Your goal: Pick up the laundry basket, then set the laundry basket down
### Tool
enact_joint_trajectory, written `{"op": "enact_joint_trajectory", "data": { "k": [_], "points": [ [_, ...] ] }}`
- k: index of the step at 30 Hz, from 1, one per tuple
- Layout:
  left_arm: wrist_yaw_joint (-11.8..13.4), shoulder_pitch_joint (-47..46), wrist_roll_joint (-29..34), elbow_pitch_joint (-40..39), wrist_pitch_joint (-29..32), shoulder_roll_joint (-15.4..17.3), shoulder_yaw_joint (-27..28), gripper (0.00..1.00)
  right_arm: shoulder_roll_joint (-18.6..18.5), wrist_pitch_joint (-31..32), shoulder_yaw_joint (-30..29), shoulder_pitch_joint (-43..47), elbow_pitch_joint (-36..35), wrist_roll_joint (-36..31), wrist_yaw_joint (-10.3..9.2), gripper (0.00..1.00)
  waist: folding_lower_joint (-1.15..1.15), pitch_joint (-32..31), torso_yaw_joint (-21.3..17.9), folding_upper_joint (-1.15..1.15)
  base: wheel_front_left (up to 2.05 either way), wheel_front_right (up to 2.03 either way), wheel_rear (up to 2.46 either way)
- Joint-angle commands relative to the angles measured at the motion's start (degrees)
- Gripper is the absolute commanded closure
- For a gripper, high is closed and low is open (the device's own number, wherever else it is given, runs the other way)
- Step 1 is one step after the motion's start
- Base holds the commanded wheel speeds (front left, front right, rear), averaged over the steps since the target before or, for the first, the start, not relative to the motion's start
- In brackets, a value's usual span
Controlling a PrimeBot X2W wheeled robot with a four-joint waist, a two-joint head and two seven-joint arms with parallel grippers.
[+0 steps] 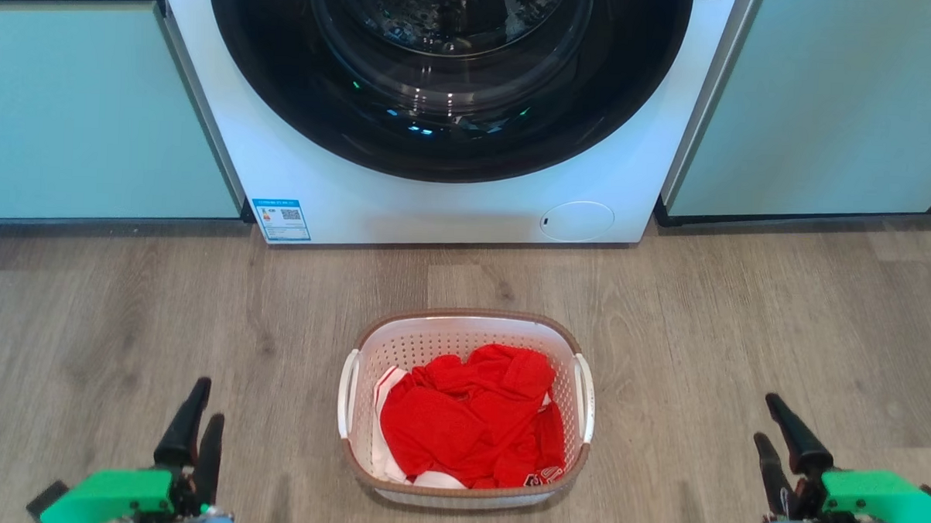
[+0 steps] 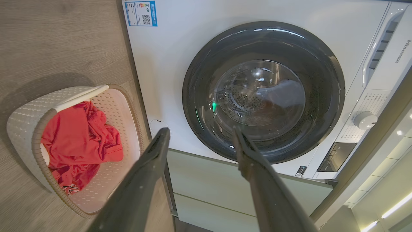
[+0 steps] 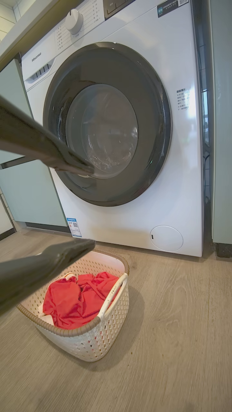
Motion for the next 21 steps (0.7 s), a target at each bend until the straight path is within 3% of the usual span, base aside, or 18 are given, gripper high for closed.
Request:
{"op": "enact_joint_trajectory", "data": {
  "k": [1,21],
  "points": [
    [0.0,-2.3,0.3,-2.2,-0.4,0.5,-0.3,0.0,-0.2,-0.5,0.3,-1.8,-1.9,-0.2,0.0,0.0,0.0,0.0,0.0,0.0,0.0,0.0,0.0],
    [1.8,-2.3,8.3,-7.4,-3.6,0.6,-2.1,0.0,-0.3,-3.6,1.5,-2.0,-4.7,-8.6,0.03,0.0,0.0,-0.1,-0.2,0.0,0.0,0.0,0.0]
  ]
}}
